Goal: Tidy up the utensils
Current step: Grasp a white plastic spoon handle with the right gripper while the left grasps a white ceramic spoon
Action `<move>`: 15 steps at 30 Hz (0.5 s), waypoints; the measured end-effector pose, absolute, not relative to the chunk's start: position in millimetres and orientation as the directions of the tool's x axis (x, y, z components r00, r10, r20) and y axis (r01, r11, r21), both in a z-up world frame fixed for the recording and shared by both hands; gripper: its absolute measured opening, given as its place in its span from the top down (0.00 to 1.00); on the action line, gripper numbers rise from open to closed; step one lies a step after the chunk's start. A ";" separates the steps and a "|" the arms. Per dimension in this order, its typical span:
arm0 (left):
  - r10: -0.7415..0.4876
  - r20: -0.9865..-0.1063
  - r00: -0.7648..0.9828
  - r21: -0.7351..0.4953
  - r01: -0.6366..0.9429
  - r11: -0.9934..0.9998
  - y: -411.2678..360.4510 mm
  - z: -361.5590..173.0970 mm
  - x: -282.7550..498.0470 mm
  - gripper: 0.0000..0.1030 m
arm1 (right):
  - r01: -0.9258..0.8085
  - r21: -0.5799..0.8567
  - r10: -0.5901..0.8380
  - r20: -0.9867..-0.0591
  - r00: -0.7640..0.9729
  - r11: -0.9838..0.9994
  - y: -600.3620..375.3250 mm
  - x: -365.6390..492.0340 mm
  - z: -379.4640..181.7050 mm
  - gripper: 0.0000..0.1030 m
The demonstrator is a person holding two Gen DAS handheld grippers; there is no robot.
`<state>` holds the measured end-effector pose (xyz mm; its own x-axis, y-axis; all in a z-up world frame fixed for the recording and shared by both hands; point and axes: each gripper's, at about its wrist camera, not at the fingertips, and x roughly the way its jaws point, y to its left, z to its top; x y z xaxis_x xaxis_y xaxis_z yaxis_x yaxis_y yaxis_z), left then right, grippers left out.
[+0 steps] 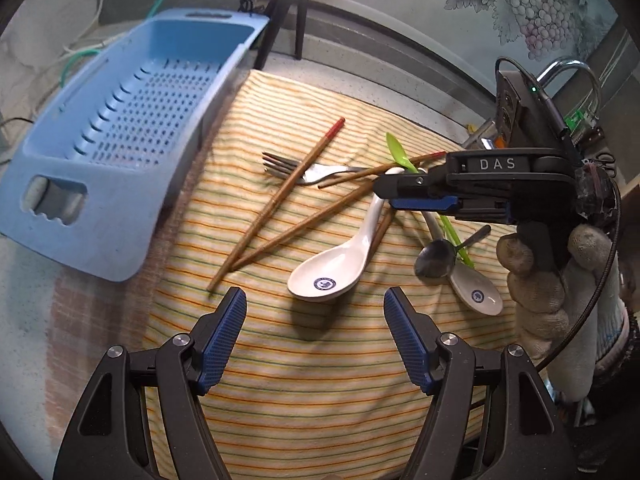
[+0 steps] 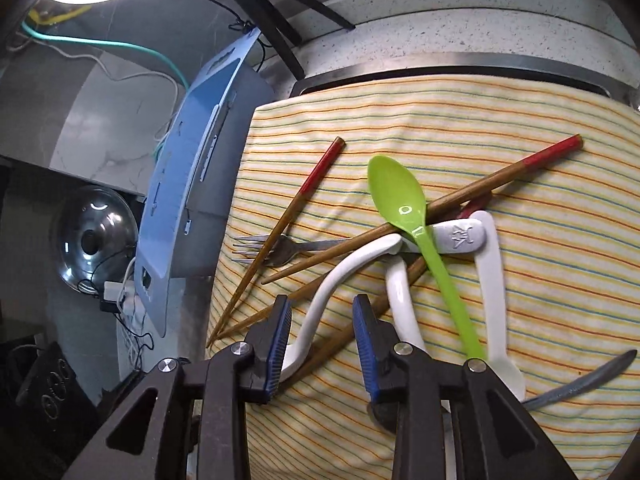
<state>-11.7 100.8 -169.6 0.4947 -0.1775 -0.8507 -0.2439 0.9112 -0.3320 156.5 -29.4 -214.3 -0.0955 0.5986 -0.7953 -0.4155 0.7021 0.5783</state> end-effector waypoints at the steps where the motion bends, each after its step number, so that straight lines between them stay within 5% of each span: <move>1: -0.186 -0.852 0.489 -0.338 -0.242 0.910 100.6 -172.8 -9.9 0.31 | -0.417 0.579 0.598 -0.795 -0.099 0.701 -27.6 156.2 -214.9 0.72; 15: -0.250 -0.844 0.475 -0.403 -0.254 0.879 103.9 -196.9 13.2 0.33 | -0.408 0.572 0.578 -0.807 -0.122 0.712 -16.9 159.7 -224.3 0.72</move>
<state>13.2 103.9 -196.9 0.4747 -0.2497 -0.8440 -0.2535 0.8795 -0.4028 159.7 -16.9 -224.3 -0.1223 0.5779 -0.8069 -0.4081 0.7118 0.5717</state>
